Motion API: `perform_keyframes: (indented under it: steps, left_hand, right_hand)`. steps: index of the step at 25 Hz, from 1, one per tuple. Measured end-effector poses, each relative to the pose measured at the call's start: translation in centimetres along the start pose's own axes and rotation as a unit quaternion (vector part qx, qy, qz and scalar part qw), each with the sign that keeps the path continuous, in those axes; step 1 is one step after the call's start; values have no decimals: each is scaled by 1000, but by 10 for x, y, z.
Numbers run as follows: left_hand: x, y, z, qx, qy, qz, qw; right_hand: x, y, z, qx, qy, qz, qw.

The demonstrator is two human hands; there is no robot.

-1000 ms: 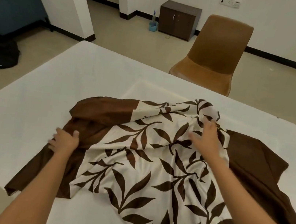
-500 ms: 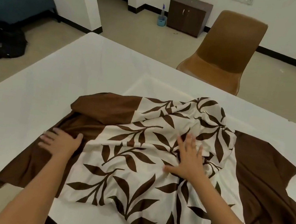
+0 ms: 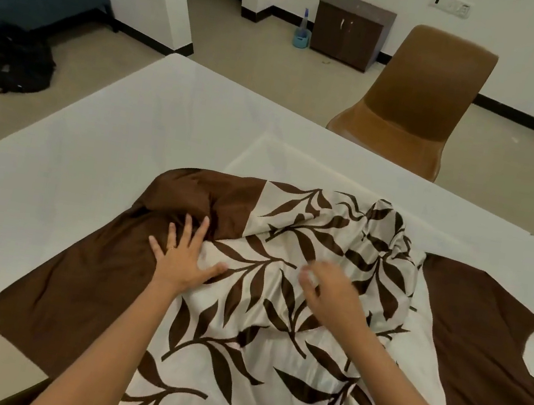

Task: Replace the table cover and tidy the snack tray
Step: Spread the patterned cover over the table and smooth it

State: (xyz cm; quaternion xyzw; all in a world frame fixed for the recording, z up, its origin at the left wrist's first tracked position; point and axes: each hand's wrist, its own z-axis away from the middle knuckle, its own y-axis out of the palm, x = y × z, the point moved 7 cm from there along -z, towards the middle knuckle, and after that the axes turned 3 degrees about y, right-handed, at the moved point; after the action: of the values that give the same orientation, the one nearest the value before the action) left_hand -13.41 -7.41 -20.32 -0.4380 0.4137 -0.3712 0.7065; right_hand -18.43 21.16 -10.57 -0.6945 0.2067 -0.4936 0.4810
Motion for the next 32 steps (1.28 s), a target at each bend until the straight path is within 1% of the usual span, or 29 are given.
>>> perform_keyframes:
  steps: [1, 2, 3, 4, 5, 6, 8, 9, 10, 11, 12, 13, 14, 15, 16, 17, 18, 19, 20, 22, 23, 25, 27, 28, 29, 30, 32]
  left_hand:
    - [0, 7, 4, 14, -5, -19, 1000]
    - [4, 13, 9, 17, -18, -27, 999]
    - [11, 16, 14, 15, -33, -27, 999]
    - [21, 16, 20, 8, -48, -21, 999]
    - [35, 16, 28, -1, -62, -20, 998]
    - [51, 14, 36, -8, -76, -18, 997]
    - [77, 8, 54, -12, -102, -21, 994]
    - [86, 3, 60, -14, -126, -18, 992]
    - [87, -4, 63, -30, -154, -9, 988]
    - [81, -14, 63, -63, -175, 1, 983]
    - [66, -26, 58, -111, -169, -2, 979]
    - [42, -38, 51, -168, -129, -16, 977]
    - [13, -48, 42, -216, -68, -21, 974]
    - [-18, -51, 30, -238, 11, -4, 971]
    - [-50, -50, 15, -207, 86, 38, 974]
    - [-78, -45, 1, -152, 152, 79, 973]
    - [-103, -33, -10, -69, 195, 89, 974]
    - [-120, -17, -19, -4, 221, 61, 973]
    - [-129, -3, -23, 46, 229, 1, 972]
    - [-128, 18, -29, 112, 205, -85, 969]
    - [-122, 25, -30, 123, 182, -101, 970]
    - [-110, 30, -32, 106, 140, -101, 979]
    - [-97, 27, -37, 85, 82, -46, 992]
    - [-89, 24, -41, 76, 46, -6, 996]
    - [-80, 20, -46, 69, 9, 33, 997]
    - [-70, 17, -50, 63, -27, 66, 995]
    - [-46, 9, -55, 48, -97, 118, 987]
  right_hand:
    - [-9, -11, -25, -67, 28, 0, 997]
    - [-22, -18, -48, -107, 65, 0, 992]
    - [-39, -20, -68, -126, 114, 3, 985]
    - [-60, -19, -83, -123, 167, 13, 978]
    - [-83, -15, -93, -91, 219, 28, 971]
    - [-104, -8, -96, -40, 260, 39, 964]
    - [-130, 14, -86, 75, 299, 18, 951]
    - [-133, 26, -80, 110, 299, 0, 948]
    - [-130, 35, -75, 126, 286, -7, 950]
    - [-123, 42, -71, 129, 264, -5, 956]
    - [-113, 49, -66, 128, 237, 2, 963]
    - [-101, 56, -59, 129, 206, 13, 970]
    - [-88, 64, -48, 128, 173, 25, 976]
    - [-75, 73, -33, 128, 139, 39, 981]
    - [-64, 81, -17, 129, 108, 53, 984]
    - [-55, 88, -2, 133, 84, 65, 985]
    - [-48, 93, 14, 137, 70, 76, 985]
    - [-44, 96, 28, 128, 60, 90, 986]
    - [-41, 95, 41, 104, 54, 106, 988]
    - [-43, 89, 60, 52, 65, 108, 991]
    - [-48, 86, 67, 39, 90, 90, 991]
    - [-67, 81, 73, 34, 167, 42, 984]
    - [-89, 73, 58, 14, 205, 12, 979]
    - [-97, 69, 41, 16, 198, 18, 980]
    - [-103, 63, 17, 33, 173, 30, 984]
    - [-107, 58, -13, 61, 133, 43, 988]
    - [-104, 45, -70, 151, 64, 81, 983]
